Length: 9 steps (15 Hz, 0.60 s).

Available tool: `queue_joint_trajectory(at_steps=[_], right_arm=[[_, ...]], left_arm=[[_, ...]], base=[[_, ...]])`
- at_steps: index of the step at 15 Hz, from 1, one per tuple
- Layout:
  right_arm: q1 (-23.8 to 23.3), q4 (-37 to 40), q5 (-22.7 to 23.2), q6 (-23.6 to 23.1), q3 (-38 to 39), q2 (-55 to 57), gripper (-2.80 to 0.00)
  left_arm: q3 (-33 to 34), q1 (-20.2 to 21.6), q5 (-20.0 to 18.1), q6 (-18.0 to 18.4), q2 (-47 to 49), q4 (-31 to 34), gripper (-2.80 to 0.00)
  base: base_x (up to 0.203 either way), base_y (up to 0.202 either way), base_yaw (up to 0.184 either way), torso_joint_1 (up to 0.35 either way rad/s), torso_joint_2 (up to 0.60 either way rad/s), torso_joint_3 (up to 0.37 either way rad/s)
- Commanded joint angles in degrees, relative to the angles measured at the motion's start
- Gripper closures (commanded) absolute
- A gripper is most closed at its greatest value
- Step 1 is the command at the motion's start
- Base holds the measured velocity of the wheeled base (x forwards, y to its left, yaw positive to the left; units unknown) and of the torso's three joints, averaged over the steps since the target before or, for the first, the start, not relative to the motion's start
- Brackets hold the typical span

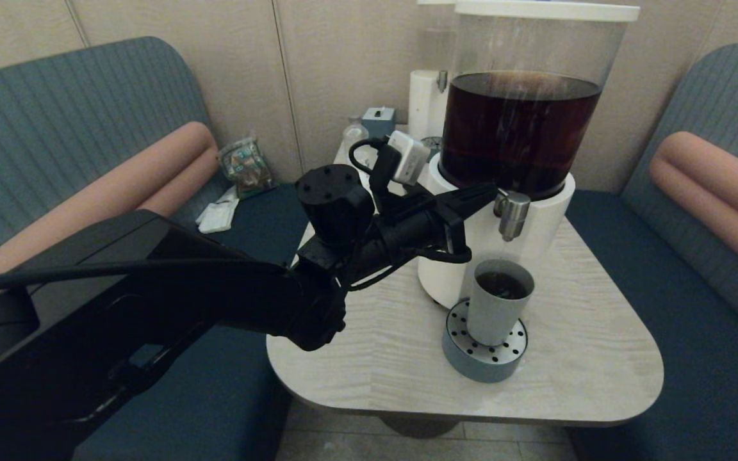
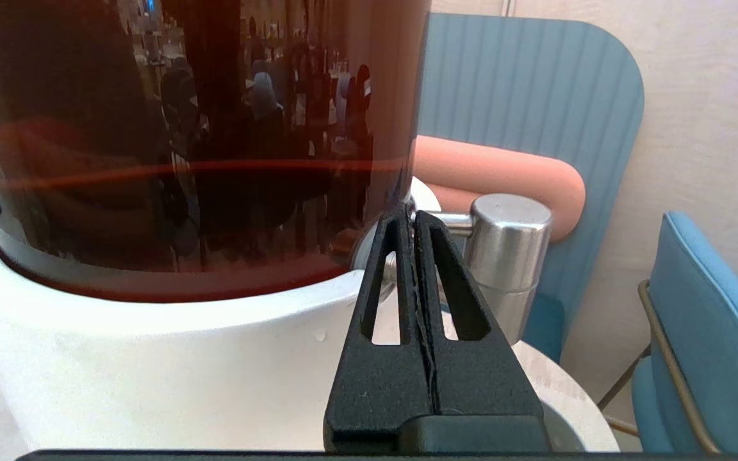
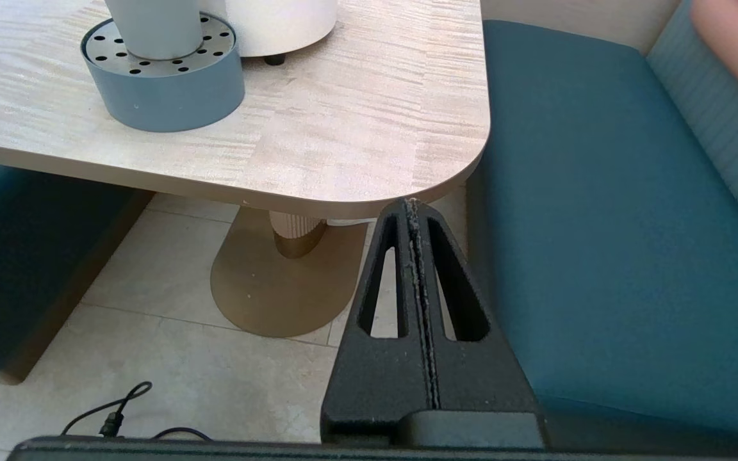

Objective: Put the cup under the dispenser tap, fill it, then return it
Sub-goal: Turn off the faucet

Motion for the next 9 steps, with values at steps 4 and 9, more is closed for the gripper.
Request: queue_joint_trajectory(at_steps=[4, 9], right_arm=[[0.0, 0.0, 0.0, 0.0, 0.0, -0.1, 0.00], [0.0, 0.0, 0.0, 0.0, 0.0, -0.1, 0.00]], left_arm=[[-1.8, 0.0, -0.2, 0.0, 1.4, -0.2, 0.00], [-3.6, 0.0, -0.2, 0.0, 2.6, 0.2, 0.00]], base=[[0.000, 0.000, 0.000, 0.000, 0.00, 0.000], [0.000, 0.000, 0.000, 0.000, 0.00, 0.000]])
